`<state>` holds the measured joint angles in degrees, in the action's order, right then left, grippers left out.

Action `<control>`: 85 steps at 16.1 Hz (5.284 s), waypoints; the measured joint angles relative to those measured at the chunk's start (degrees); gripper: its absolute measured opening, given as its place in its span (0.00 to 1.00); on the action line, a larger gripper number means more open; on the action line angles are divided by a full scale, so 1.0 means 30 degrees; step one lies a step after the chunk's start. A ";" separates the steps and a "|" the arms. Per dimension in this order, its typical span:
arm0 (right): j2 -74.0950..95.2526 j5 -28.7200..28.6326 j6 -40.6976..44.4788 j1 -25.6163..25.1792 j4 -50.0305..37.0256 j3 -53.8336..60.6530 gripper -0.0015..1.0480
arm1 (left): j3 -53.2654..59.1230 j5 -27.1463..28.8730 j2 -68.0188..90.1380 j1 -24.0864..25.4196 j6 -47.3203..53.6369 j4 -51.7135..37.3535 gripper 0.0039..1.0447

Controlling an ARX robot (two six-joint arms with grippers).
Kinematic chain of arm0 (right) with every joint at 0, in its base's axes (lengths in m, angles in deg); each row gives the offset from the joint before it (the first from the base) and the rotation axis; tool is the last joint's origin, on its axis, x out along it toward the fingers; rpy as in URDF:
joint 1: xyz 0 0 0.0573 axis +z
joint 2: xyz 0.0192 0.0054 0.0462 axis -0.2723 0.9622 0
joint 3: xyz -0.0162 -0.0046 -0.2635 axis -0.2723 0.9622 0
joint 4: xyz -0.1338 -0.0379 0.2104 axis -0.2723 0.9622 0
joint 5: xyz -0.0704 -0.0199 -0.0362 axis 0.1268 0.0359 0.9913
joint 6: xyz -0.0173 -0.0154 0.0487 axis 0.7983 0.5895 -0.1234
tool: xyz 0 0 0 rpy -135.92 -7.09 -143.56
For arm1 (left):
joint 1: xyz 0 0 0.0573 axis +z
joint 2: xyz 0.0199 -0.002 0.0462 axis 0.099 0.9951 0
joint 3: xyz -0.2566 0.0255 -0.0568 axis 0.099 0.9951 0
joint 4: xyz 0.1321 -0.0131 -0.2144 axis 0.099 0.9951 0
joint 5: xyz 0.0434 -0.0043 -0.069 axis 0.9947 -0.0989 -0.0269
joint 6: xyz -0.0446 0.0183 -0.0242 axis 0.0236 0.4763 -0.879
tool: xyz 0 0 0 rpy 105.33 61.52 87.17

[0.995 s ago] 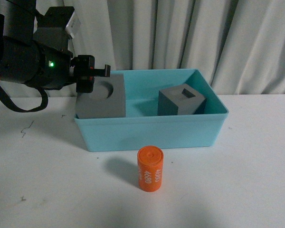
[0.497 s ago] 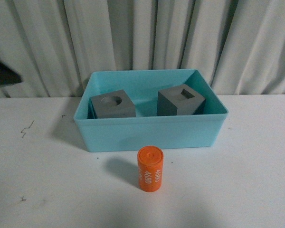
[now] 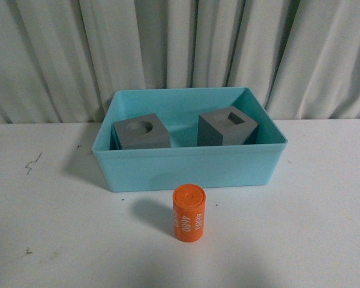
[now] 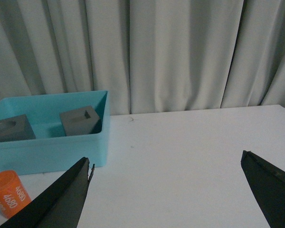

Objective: Place gray and orange parts in blue box

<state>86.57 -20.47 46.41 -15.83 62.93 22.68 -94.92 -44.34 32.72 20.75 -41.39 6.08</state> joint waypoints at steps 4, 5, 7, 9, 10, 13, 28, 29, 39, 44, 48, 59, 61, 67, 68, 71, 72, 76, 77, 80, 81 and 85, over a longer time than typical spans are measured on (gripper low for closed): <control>-0.0007 0.0000 0.0036 0.0007 -0.0007 0.0007 0.94 | 0.2973 0.1647 -0.6615 -0.1617 0.5799 -0.8604 0.63; -0.0007 -0.0022 0.0058 0.0007 -0.0051 0.0007 0.94 | 0.3133 0.2259 -0.6455 -0.1996 0.7541 -0.8830 0.53; 0.0000 -0.0007 0.0058 0.0007 0.0044 0.0007 0.94 | 0.3300 0.4881 -0.6615 -0.4925 0.8939 -0.8561 0.30; -0.0007 -0.0007 0.0058 0.0007 0.0007 0.0007 0.94 | 0.3300 0.5275 -0.6615 -0.5049 0.9362 -0.8444 0.08; -0.0007 -0.0007 0.0058 0.0007 0.0007 0.0007 0.94 | 0.3300 0.5311 -0.6615 -0.5013 0.9442 -0.8451 0.02; -0.0007 -0.0007 0.0058 0.0007 0.0000 0.0007 0.94 | 0.3300 0.5311 -0.6615 -0.5013 0.9442 -0.8451 0.01; -0.0007 -0.0007 0.0058 0.0007 0.0000 0.0007 0.94 | 0.3300 0.5311 -0.6615 -0.5013 0.9435 -0.8451 0.41; 0.1158 -0.0175 -0.0721 -0.0189 0.3468 -0.1151 0.94 | 0.3300 0.5311 -0.6615 -0.5013 0.9442 -0.8451 0.51; 3.0891 -0.4568 0.3038 0.7366 -0.3402 -1.5970 0.94 | 0.3300 0.5304 -0.6615 -0.5013 0.9457 -0.8473 0.94; 3.6093 -0.2331 0.3526 0.9566 -0.3475 -1.7952 0.94 | 0.3300 0.5304 -0.6615 -0.5013 0.9457 -0.8473 0.94; 3.8046 -0.1326 0.3577 1.0550 -0.3111 -1.9169 0.94 | 0.3300 0.5311 -0.6615 -0.5013 0.9457 -0.8473 0.94; 3.8971 -0.0415 0.2382 1.1132 -0.2987 -2.0451 0.46 | 0.3300 0.5311 -0.6615 -0.5013 0.9457 -0.8473 0.94; 3.7157 -0.1224 0.1800 1.0914 -0.3395 -1.9722 0.46 | 0.3300 0.5311 -0.6615 -0.5013 0.9457 -0.8466 0.94; 3.4235 -0.1202 0.1056 0.7992 -0.4969 -2.2731 0.46 | 0.3300 0.5311 -0.6615 -0.5013 0.9457 -0.8473 0.94; 3.5059 -0.1093 0.1035 0.7577 -0.4954 -2.3416 0.46 | 0.3300 0.5304 -0.6615 -0.5013 0.9457 -0.8473 0.94; 3.8293 -0.0787 0.0969 0.7686 -0.3745 -2.5361 0.46 | 0.3300 0.5311 -0.6615 -0.5013 0.9457 -0.8473 0.94; 3.9175 -0.0729 0.0969 0.7810 -0.3410 -2.6155 0.45 | 0.3300 0.5311 -0.6615 -0.5013 0.9457 -0.8473 0.94; 4.0916 0.0095 0.0721 0.8393 -0.2856 -2.8560 0.45 | 0.3300 0.5311 -0.6615 -0.5013 0.9457 -0.8480 0.94; 4.1412 0.0335 0.0452 0.8415 -0.2623 -2.8676 0.45 | 0.3300 0.5304 -0.6615 -0.5013 0.9457 -0.8473 0.94; 4.2359 0.0721 -0.0080 0.8575 -0.2535 -2.8684 0.45 | 0.3300 0.5311 -0.6615 -0.5013 0.9457 -0.8473 0.94; 4.2417 0.0874 -0.0146 0.8648 -0.2506 -2.8713 0.45 | 0.3300 0.5311 -0.6615 -0.5013 0.9457 -0.8473 0.94; 4.3240 0.1559 -0.0605 0.8765 -0.1989 -2.9711 0.45 | 0.3300 0.5311 -0.6615 -0.5013 0.9457 -0.8473 0.94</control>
<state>216.29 -15.79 44.59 10.46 56.96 -66.45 -85.01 -28.41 12.87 5.71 -13.02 -19.34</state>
